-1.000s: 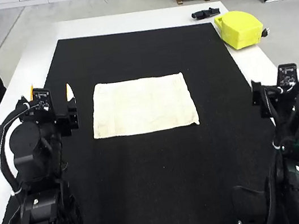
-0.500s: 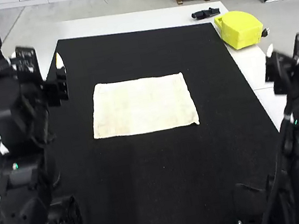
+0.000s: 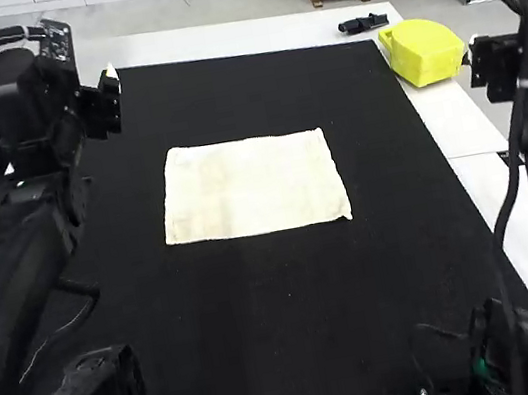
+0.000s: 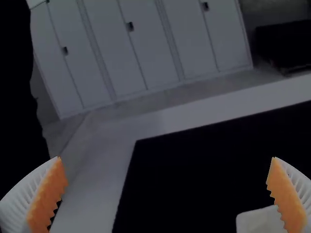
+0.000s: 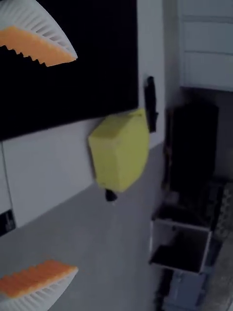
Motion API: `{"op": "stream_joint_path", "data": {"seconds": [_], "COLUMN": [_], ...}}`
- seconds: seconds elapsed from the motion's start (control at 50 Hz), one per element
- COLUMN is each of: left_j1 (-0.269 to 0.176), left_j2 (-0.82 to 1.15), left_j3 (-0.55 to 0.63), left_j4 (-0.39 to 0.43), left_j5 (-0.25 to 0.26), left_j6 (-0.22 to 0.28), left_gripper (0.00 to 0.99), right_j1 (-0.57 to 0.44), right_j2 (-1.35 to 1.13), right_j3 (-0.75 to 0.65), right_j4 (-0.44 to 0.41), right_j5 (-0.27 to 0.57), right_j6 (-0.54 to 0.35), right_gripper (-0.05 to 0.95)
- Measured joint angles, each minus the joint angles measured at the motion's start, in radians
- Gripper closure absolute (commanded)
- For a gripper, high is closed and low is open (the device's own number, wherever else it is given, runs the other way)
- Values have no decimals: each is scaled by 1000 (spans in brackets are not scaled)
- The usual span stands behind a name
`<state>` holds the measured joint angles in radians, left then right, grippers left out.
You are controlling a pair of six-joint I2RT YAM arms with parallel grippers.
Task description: Fold the towel.
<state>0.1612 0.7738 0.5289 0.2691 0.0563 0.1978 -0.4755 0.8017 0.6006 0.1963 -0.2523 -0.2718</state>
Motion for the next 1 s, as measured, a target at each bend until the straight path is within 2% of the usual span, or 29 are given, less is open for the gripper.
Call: {"op": "stream_joint_path", "data": {"seconds": [0.16, 0.36, 0.54, 0.62, 0.72, 1.0], "left_j1": [-40, -148, -245, -283, -314, -319], "left_j2": [59, 119, 173, 198, 248, 407], "left_j3": [29, 45, 45, 36, 8, -13], "left_j4": [18, 92, 122, 163, 235, 281], "left_j5": [0, -24, -59, -72, -93, -143], "left_j6": [7, 8, 0, -9, -18, -65], "left_gripper": [30, 30, 30, 30, 30, 30], "right_j1": [143, 512, 768, 815, 827, 810], "right_j2": [142, 249, 338, 369, 433, 564], "right_j3": [53, 58, 61, 61, 58, 3], "right_j4": [66, 181, 188, 195, 217, 380], "right_j5": [41, 241, 402, 451, 503, 549], "right_j6": [-3, -5, -6, -5, -1, 2], "right_gripper": [-20, -20, -20, -20, -20, -21]}}
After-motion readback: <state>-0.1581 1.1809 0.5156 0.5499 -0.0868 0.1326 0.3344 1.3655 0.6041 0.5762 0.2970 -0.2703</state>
